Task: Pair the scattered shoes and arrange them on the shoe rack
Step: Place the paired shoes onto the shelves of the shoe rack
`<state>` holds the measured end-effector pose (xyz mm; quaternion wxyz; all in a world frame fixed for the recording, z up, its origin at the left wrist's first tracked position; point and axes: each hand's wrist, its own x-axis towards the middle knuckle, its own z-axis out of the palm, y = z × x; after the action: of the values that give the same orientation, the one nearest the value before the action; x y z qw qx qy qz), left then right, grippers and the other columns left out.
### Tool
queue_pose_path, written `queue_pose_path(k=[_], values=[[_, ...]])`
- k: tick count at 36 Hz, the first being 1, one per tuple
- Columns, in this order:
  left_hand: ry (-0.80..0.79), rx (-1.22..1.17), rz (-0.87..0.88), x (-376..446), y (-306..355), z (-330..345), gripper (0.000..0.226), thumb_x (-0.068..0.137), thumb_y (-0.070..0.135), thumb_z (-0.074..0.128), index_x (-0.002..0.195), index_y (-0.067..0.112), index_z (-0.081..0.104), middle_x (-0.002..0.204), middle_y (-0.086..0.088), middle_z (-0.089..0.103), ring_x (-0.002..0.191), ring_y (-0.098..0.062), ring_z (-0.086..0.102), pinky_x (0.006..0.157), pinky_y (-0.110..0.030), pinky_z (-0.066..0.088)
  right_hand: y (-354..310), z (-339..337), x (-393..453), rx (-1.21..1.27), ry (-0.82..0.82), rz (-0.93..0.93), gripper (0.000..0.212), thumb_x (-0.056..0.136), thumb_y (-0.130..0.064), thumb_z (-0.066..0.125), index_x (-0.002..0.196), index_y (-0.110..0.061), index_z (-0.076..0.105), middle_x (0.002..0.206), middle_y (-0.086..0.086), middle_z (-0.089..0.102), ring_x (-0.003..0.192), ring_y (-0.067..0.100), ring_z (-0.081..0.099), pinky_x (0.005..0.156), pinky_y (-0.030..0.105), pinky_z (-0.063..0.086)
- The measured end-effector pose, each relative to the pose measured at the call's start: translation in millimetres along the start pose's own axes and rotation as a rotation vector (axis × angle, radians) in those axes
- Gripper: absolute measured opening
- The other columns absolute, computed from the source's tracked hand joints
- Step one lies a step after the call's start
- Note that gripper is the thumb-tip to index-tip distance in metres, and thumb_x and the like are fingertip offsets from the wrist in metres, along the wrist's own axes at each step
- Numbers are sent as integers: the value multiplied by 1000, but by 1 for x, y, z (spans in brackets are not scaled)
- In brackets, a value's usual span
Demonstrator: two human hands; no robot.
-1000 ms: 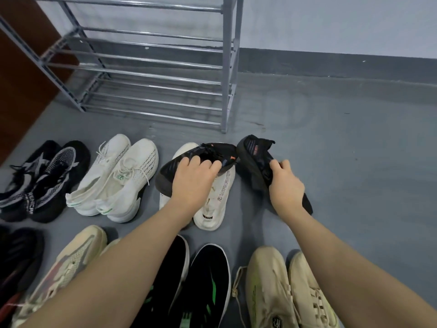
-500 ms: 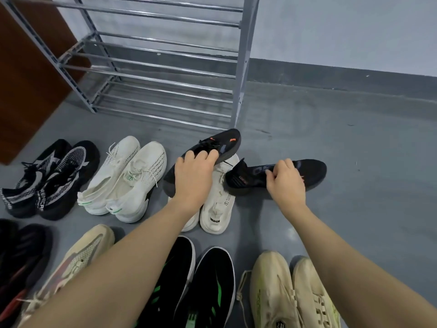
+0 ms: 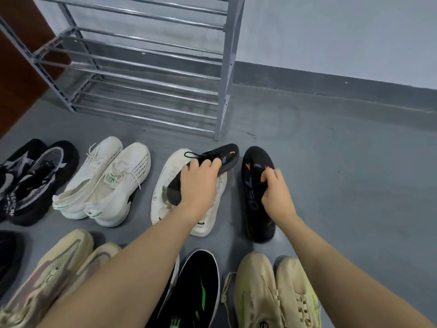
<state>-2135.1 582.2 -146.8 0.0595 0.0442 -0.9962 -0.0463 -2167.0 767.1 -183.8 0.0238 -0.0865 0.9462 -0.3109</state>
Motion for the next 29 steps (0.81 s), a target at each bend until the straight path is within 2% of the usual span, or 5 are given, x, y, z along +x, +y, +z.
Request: queue_pose_path(k=[3, 6, 11, 18, 29], values=[[-152, 17, -53, -4, 6, 10, 33, 90, 4, 41, 121, 17, 42, 111, -3, 56, 110, -31, 48, 83, -39, 39, 5, 7, -4, 59, -31, 135, 37, 80, 13, 40, 108, -9, 46, 117, 9, 37, 88, 32, 49, 75, 44, 46], [-342, 4, -44, -8, 12, 18, 32, 91, 6, 44, 122, 13, 39, 117, -7, 53, 112, -32, 50, 81, -40, 43, 5, 16, -5, -40, -134, 251, 40, 89, -9, 49, 128, -14, 40, 130, 11, 32, 105, 37, 46, 89, 49, 46], [-428, 25, 108, -8, 12, 21, 37, 88, 28, 56, 121, 18, 44, 121, -4, 49, 116, -30, 45, 92, -41, 36, 3, 27, -12, -210, -279, 391, 80, 80, -46, 66, 141, -21, 20, 147, 11, 17, 128, 39, 30, 102, 54, 34], [-523, 28, 97, -13, -7, 20, 61, 78, 40, 68, 131, 35, 38, 143, -4, 16, 130, -40, 21, 97, -62, 32, 11, 37, -21, -292, -355, 497, 115, 70, -44, 78, 146, -33, -8, 149, 11, 10, 125, 38, 32, 97, 51, 39], [-521, -108, -81, -14, -9, 29, 67, 72, 39, 69, 129, 43, 33, 141, -6, 17, 109, -41, 43, 81, -46, 45, 7, 46, -22, -279, -316, 551, 109, 74, -39, 72, 144, -38, -11, 140, 21, 23, 121, 39, 36, 95, 51, 40]])
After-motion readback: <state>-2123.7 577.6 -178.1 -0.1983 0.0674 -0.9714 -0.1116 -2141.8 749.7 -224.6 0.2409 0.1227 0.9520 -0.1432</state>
